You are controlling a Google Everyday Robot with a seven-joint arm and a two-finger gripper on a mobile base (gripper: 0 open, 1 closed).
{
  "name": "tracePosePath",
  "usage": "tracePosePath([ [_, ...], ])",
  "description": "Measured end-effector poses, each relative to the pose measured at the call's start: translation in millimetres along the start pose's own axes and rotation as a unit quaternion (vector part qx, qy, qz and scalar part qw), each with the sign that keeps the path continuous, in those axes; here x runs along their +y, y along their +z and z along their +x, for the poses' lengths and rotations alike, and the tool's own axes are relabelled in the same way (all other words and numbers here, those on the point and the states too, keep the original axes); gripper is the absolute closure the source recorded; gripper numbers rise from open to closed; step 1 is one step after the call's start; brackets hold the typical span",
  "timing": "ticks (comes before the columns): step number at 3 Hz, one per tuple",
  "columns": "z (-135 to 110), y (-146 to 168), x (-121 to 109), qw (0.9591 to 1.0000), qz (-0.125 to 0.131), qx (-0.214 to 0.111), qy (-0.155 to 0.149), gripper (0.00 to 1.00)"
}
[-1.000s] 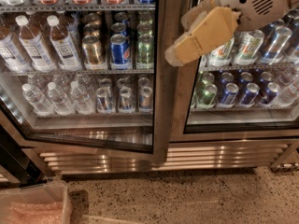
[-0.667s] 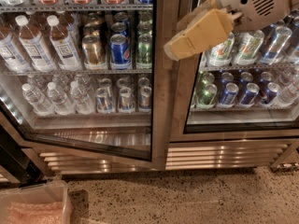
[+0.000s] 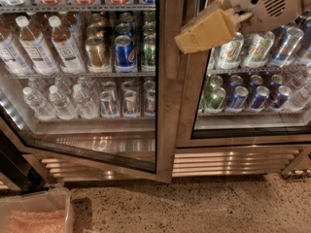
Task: Open left fridge door
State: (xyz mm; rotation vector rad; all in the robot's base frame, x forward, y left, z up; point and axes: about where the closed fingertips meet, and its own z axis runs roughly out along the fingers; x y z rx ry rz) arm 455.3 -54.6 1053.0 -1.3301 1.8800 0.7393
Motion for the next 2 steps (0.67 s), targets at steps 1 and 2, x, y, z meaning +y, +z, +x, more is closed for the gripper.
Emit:
tracePosePath([
  [1, 1, -3, 15, 0.9989, -0.042, -0.016, 0.01, 1.0],
  [2, 0, -13, 35, 0.9968, -0.075, -0.023, 0.019, 1.0],
])
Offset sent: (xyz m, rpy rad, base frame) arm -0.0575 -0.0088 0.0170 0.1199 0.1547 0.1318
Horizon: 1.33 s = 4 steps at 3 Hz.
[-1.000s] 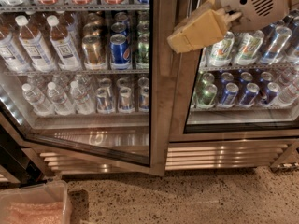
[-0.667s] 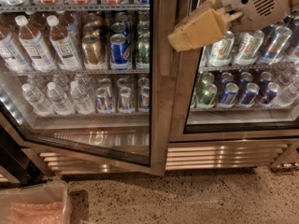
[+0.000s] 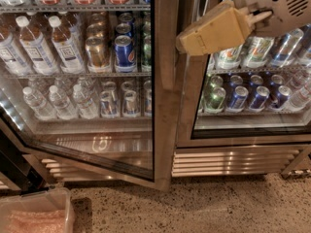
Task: Open left fridge door
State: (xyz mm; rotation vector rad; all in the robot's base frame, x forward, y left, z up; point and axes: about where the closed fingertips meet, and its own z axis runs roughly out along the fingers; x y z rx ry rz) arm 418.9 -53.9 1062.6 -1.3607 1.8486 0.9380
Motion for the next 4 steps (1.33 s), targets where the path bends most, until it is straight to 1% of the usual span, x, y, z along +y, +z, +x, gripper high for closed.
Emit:
tracePosePath([
  [1, 0, 0, 0, 1.0, 0.0, 0.0, 0.0, 1.0],
  [2, -4, 2, 9, 0.9998, -0.018, 0.002, -0.005, 1.0],
  [3, -3, 1, 10, 0.9998, -0.018, 0.002, -0.005, 1.0],
  [4, 9, -12, 39, 0.9983, -0.046, -0.007, 0.035, 1.0],
])
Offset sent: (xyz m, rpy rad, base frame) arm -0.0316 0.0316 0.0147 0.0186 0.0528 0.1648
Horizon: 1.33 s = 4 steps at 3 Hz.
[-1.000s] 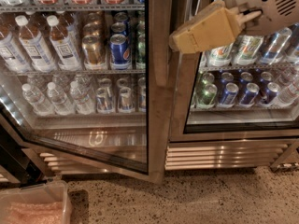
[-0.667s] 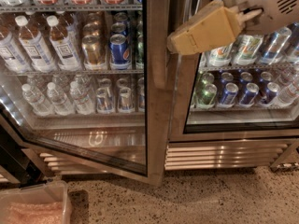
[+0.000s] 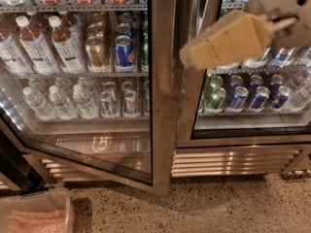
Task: Open left fridge door
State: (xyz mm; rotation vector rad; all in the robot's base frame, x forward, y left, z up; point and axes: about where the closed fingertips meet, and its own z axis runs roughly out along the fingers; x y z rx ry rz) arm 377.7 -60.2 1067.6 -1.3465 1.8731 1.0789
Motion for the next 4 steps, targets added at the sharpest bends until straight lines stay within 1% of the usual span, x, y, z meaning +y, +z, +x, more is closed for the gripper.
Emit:
tracePosePath([
  [1, 27, -27, 59, 0.9952, -0.047, -0.014, 0.084, 1.0],
  [2, 32, -59, 69, 0.9924, -0.017, -0.011, 0.121, 1.0],
  [3, 23, -59, 65, 0.9928, -0.003, -0.023, 0.117, 0.81],
  [4, 17, -58, 62, 0.9929, 0.008, -0.031, 0.115, 0.58],
])
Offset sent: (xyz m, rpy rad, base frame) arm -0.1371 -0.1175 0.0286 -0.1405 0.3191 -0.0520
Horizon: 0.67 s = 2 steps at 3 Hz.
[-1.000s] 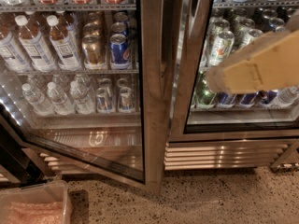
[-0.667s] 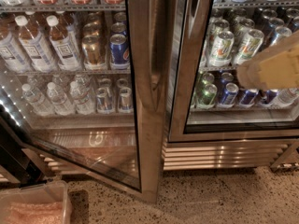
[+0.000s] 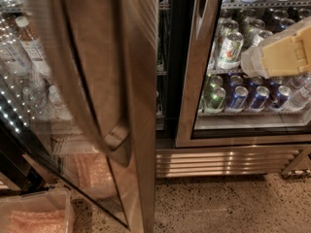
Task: Open left fridge door
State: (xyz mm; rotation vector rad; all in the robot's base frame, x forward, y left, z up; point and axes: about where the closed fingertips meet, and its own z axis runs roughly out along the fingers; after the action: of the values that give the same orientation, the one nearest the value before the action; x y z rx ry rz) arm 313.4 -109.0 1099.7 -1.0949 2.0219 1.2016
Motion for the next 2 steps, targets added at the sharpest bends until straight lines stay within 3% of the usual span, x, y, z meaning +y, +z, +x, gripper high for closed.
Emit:
tracePosePath([
  [2, -5.1, 0.7, -0.2, 0.9999, 0.007, -0.007, -0.003, 0.12],
])
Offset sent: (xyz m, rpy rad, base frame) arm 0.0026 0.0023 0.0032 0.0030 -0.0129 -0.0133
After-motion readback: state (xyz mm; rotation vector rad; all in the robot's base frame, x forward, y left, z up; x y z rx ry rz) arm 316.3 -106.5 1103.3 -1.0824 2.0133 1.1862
